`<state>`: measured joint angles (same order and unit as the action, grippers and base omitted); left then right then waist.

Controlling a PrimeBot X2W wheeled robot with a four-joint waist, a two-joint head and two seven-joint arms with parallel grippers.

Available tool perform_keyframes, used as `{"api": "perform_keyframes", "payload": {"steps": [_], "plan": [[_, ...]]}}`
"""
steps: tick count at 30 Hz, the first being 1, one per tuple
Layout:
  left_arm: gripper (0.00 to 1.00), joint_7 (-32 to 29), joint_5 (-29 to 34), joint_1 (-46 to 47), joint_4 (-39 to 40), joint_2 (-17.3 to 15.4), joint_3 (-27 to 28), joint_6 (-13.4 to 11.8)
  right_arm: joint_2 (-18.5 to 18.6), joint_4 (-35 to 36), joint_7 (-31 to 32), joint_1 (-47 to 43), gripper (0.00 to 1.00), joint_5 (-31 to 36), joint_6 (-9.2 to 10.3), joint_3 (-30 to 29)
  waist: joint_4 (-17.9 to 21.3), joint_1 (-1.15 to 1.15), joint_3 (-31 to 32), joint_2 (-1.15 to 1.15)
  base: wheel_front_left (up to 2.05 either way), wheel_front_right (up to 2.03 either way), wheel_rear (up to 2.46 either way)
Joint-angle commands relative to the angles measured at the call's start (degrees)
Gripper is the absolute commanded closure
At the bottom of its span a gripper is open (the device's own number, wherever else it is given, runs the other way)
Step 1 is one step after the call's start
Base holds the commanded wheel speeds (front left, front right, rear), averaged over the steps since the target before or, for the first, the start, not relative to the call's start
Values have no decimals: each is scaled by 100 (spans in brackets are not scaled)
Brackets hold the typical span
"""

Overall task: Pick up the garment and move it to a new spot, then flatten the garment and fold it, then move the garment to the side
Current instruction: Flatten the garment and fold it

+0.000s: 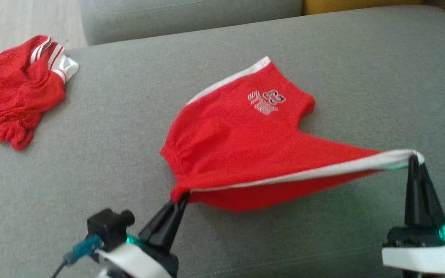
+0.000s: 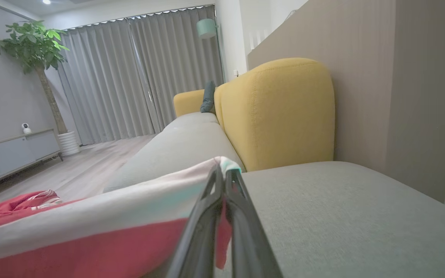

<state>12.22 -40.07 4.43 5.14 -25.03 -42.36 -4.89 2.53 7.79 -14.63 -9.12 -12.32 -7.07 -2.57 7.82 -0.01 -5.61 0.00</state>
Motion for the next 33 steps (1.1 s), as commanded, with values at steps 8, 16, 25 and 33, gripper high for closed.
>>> {"api": "perform_keyframes", "payload": {"steps": [8, 16, 25, 33], "plan": [[100, -378, -507, -201, 646, -25, -36, -78, 35, 82, 135, 64, 100, 57, -42, 62, -93, 1, -164, 0, 0, 0, 0], [100, -422, -1202, 466, -223, 641, 238, 229, 260, -812, 153, 1263, 100, 266, -42, 48, -406, 1, -658, 0, 0, 0, 0], [100, -792, -1980, 1905, -1746, 1394, 807, 324, 723, -2763, 408, 3586, 100, 421, -42, 490, -856, 1, -1300, 0, 0, 0, 0], [100, -1038, -1969, 2688, -2524, 1731, 646, 550, 961, -4344, 481, 4995, 100, 483, -42, 1020, -1215, 1, -1610, 0, 0, 0, 0]]}}
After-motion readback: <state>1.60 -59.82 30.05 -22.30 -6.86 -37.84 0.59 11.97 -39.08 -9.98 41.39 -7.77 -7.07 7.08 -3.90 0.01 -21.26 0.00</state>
